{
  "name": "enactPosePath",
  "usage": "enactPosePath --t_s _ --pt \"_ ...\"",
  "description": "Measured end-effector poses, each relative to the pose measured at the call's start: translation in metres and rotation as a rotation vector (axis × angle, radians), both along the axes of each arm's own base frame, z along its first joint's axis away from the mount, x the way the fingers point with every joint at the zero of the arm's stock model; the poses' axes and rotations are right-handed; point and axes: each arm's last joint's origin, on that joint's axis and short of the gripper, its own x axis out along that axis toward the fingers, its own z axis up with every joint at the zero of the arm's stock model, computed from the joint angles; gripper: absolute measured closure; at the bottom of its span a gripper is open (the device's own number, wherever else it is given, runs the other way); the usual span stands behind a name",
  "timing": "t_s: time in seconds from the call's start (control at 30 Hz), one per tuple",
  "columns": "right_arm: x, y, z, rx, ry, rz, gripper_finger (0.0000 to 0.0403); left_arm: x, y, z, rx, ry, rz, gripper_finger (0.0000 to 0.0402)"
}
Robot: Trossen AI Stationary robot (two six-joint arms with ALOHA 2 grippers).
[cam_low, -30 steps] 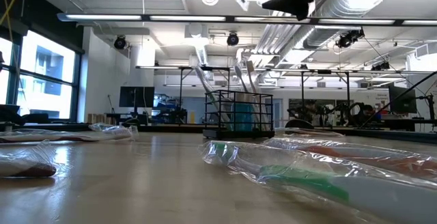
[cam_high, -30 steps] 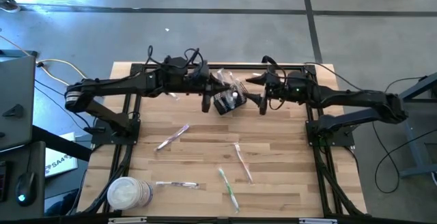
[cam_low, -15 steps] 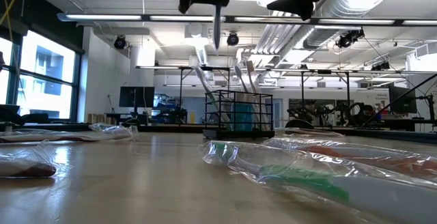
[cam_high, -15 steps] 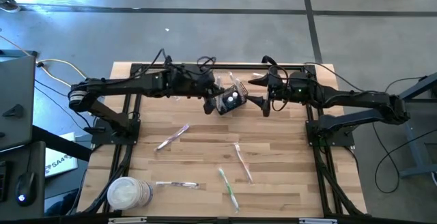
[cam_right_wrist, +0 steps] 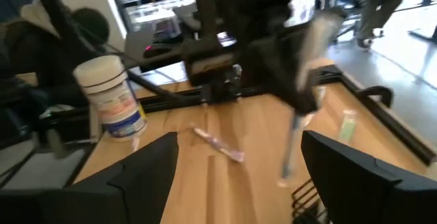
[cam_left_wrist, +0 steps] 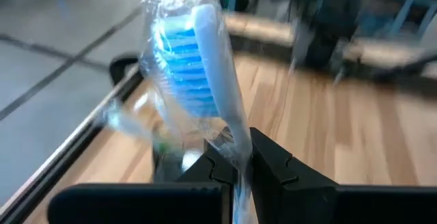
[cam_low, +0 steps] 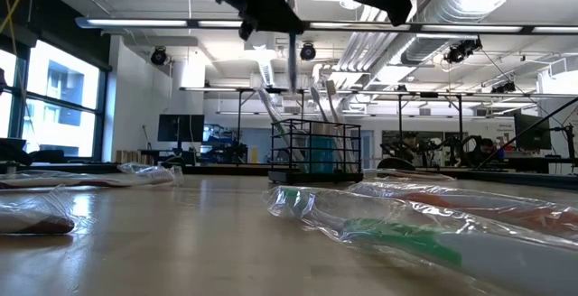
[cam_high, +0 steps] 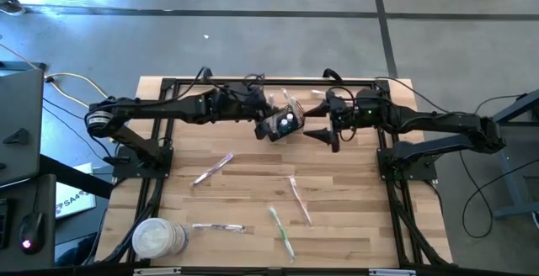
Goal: Pick & Place toothbrushing station
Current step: Put the right blue toothbrush into the mesh organizer
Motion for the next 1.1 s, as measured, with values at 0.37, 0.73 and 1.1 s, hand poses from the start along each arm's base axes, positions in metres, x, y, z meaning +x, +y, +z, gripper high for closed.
enactPosePath --t_s 0.37,0.73,1.1 --pt "-0.002 0.001 -0.005 0.054 0.055 0.011 0.01 -0.007 0.013 -0.025 0.024 -0.064 0.005 0.0386" --pt "-0.003 -0.004 -0.005 0.05 0.052 -0.013 0.01 0.0 0.016 -0.04 0.117 0.003 0.006 0.0386" --pt "-0.003 -0.004 -0.005 0.051 0.055 -0.012 0.01 0.011 0.029 -0.063 0.031 0.042 0.001 0.0386"
